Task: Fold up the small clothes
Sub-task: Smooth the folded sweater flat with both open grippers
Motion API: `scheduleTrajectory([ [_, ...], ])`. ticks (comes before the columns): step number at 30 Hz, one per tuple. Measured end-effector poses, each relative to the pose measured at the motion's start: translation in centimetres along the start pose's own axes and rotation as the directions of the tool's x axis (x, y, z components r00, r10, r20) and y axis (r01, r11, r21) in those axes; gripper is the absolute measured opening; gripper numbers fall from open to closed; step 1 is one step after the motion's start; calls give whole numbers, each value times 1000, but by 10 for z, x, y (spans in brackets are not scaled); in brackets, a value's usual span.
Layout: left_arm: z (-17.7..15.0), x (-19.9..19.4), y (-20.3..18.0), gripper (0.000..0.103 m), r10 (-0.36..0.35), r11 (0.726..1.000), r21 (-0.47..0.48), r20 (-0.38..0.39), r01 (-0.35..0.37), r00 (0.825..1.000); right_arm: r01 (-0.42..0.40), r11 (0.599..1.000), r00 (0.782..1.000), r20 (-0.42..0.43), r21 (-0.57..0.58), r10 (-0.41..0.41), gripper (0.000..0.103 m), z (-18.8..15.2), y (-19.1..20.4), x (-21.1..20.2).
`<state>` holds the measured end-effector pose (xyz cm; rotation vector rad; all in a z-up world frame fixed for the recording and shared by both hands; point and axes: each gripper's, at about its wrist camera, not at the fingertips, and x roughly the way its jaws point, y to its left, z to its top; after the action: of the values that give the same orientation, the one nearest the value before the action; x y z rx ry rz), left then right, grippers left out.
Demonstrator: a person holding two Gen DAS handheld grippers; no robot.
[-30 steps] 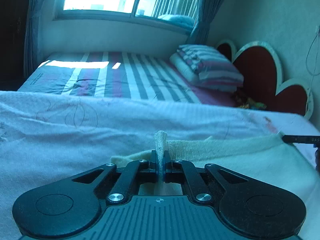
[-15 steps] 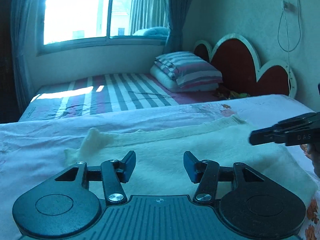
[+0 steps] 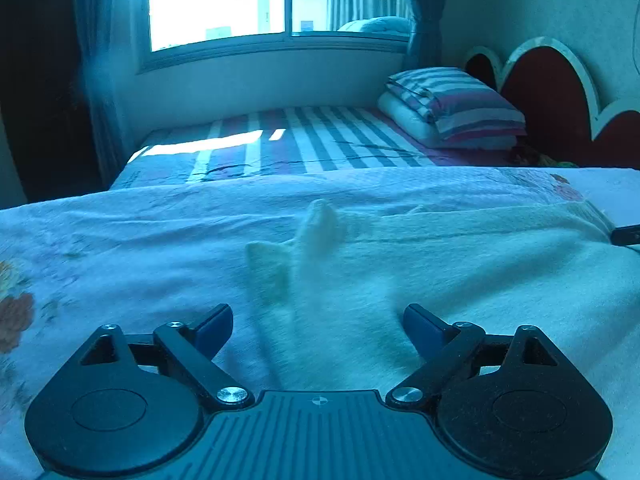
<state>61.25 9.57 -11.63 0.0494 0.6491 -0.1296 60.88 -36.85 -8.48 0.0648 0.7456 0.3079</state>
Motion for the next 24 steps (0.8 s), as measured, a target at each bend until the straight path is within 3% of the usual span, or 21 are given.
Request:
scheduleTrajectory([
  [2, -1, -18, -3, 91, -19, 1000, -16, 31, 20, 999, -16, 1000, 999, 45, 7, 15, 22, 1, 10, -21],
  [4, 0, -33, -26, 91, -84, 996, 0, 65, 84, 994, -103, 995, 992, 72, -17, 104, 23, -2, 37, -36],
  [6, 1, -37, -60, 91, -155, 987, 43, 70, 153, 985, -156, 986, 986, 54, -63, 160, 25, -10, 70, -35],
  [8, -2, -26, -86, 91, -176, 983, 62, 39, 173, 984, -190, 978, 982, -2, -83, 191, 26, -16, 103, -21],
  [11, -12, -10, -94, 91, -133, 989, 63, -13, 134, 991, -119, 985, 993, -33, -127, 116, 25, -26, 114, -9],
  [14, -23, -31, -75, 91, -74, 994, 85, -19, 75, 997, 30, 997, 999, -9, -70, -31, 21, -35, 68, -28],
  [16, -32, -50, -58, 91, -29, 998, 63, -28, 30, 999, 62, 998, 998, -15, -18, -62, 18, -41, 41, -48],
  [19, -38, -82, -53, 91, -72, 997, -32, 8, 73, 997, 2, 1000, 999, 45, -17, -1, 29, -50, 58, -83],
  [22, -50, -103, -84, 91, -137, 990, -16, 39, 138, 990, -124, 991, 992, 19, -57, 125, 25, -70, 105, -92],
  [24, -59, -105, -102, 91, -140, 990, -4, 21, 141, 990, -137, 986, 991, 2, -100, 137, 25, -84, 130, -91],
])
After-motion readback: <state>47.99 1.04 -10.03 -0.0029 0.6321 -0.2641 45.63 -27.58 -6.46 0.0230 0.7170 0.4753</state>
